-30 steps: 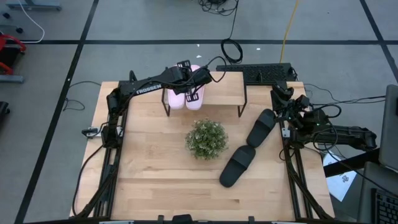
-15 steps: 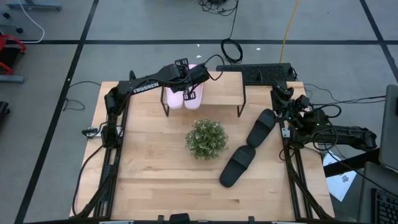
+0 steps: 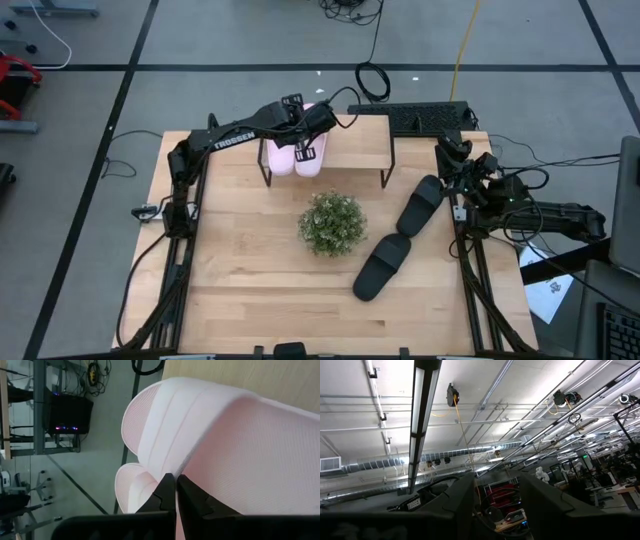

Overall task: Pick and place slides into the shelf
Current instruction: Put the pink slide on the shelf

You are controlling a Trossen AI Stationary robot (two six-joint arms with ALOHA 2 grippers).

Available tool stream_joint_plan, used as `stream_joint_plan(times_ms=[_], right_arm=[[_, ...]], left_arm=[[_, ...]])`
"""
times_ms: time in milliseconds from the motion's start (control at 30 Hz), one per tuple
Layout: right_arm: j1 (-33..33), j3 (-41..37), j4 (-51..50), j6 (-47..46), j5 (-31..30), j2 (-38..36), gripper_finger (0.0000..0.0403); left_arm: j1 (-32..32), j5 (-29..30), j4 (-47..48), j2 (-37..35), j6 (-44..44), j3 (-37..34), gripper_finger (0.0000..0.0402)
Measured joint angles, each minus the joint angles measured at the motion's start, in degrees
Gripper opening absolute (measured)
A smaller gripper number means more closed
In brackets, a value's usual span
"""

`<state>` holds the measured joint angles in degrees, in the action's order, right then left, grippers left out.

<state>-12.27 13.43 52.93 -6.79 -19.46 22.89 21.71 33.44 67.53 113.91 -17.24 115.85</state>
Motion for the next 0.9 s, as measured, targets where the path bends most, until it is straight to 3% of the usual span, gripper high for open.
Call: stream_joint_plan(times_ms=[900], right_arm=[[0.0,-0.02,0.0,-0.02,0.04,0.0,0.0148]], left_arm=[[0.15,-2.11,-0.1,0.0,2.59,0.0,0.0011]])
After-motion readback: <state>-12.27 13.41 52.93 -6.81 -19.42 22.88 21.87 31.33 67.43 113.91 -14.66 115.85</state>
